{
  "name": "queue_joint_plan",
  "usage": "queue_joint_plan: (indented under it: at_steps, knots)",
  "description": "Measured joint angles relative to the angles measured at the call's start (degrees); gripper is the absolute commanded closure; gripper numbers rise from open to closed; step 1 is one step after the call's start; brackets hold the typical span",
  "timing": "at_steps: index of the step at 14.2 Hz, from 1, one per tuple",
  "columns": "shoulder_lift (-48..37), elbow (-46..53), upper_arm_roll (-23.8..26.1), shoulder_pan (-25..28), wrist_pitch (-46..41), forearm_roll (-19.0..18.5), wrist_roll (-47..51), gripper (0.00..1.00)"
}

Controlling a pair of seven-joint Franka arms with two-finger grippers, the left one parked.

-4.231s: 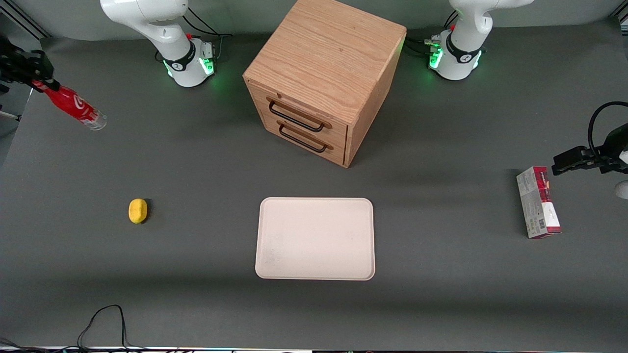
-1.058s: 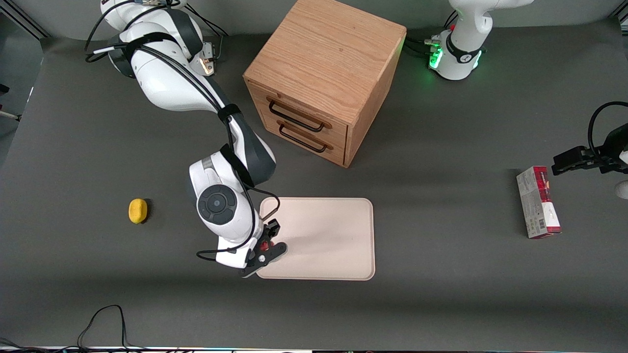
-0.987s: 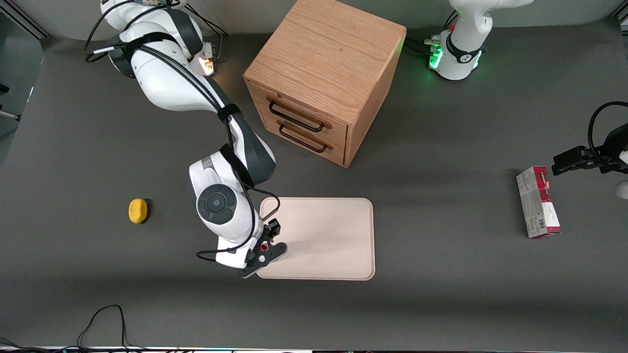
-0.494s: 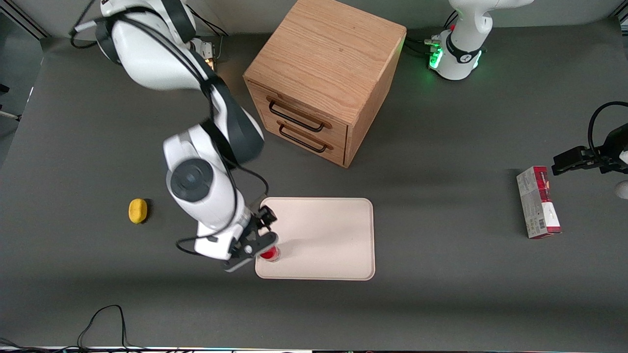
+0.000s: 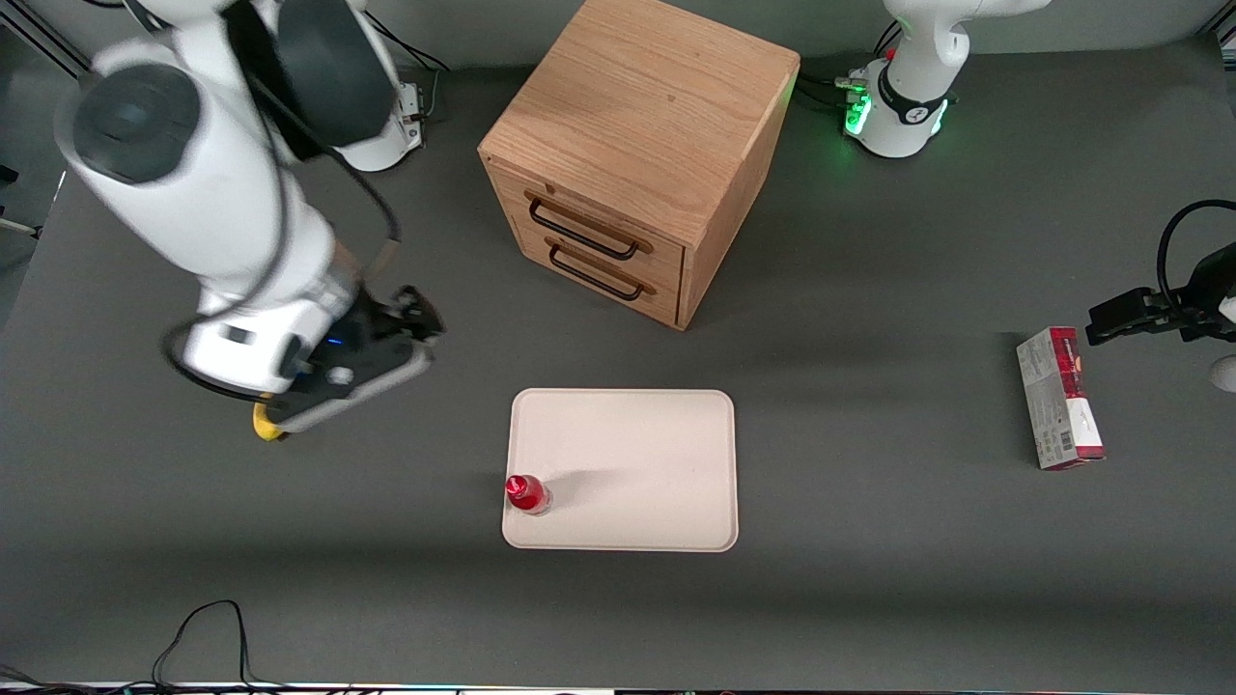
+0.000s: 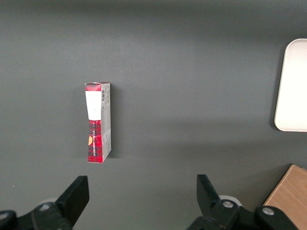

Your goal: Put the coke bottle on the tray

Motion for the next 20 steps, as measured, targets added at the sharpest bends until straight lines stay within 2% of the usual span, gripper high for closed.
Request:
queue_joint_plan:
  at_steps: [3, 6, 9, 12, 20]
  knots:
    - [-6.85, -7.91, -5.12, -1.35, -0.68, 1.11, -0.02, 0.0]
    - [-14.8, -17.86, -7.21, -8.21, -0.11, 3.93, -2.37, 0.0]
    - [-21.14, -27.83, -6.88, -14.54, 3.57, 4.27, -4.06, 0.0]
    - [-25.16, -34.91, -2.9, -19.9, 6.44, 4.12, -4.07, 0.0]
    - [-25.85, -38.51, -1.3, -20.99, 8.61, 2.89, -4.0, 0.0]
